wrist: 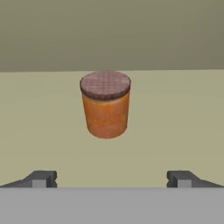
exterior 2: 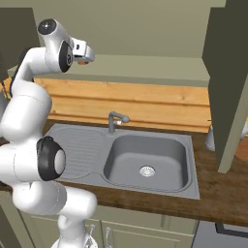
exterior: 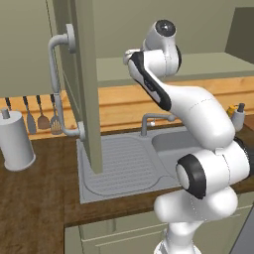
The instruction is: From the different types of pastries on the counter, select a croissant and place it on the cutting board. Then retrieve a jar of jam from the cabinet and place it alongside the croissant on the cutting board.
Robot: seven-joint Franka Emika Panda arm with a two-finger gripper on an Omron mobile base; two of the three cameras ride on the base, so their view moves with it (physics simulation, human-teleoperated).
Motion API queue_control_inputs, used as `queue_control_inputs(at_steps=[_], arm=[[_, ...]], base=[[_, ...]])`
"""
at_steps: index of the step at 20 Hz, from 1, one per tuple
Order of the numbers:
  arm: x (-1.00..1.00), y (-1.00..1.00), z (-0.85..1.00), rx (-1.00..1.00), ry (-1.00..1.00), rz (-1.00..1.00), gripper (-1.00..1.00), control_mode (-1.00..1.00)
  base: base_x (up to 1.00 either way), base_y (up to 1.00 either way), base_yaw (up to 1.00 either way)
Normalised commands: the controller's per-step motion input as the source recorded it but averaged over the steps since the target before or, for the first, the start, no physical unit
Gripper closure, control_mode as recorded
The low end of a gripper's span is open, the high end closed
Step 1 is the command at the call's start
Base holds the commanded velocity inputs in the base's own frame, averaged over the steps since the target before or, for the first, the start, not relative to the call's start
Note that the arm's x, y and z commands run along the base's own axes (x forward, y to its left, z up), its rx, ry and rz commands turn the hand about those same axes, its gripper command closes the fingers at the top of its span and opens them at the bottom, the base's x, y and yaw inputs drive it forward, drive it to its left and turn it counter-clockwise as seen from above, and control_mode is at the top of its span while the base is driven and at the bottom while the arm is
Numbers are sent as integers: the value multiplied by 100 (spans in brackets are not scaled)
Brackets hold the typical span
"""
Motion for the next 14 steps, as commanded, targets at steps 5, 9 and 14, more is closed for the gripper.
queue_control_inputs(at_steps=[5,9,14], arm=[[24,4,0,0,-4,3,-100,-100],[31,0,0,0,-1,5,-100,-100],[29,0,0,0,0,6,-100,-100]], base=[[0,0,0],[0,0,0],[0,0,0]])
